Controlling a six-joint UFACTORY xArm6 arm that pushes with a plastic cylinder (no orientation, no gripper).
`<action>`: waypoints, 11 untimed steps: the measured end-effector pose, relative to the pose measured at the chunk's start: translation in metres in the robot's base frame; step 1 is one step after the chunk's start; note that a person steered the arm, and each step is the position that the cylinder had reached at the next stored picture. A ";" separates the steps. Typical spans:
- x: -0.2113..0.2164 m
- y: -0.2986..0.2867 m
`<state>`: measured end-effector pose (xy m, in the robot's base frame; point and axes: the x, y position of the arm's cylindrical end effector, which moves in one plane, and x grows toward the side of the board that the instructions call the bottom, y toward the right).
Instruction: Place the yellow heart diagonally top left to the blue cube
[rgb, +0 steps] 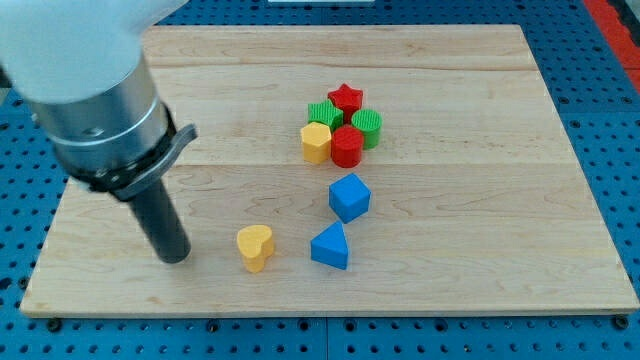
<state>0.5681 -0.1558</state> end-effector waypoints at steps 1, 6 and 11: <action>0.022 0.001; 0.018 0.082; 0.016 0.106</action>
<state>0.5845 -0.0499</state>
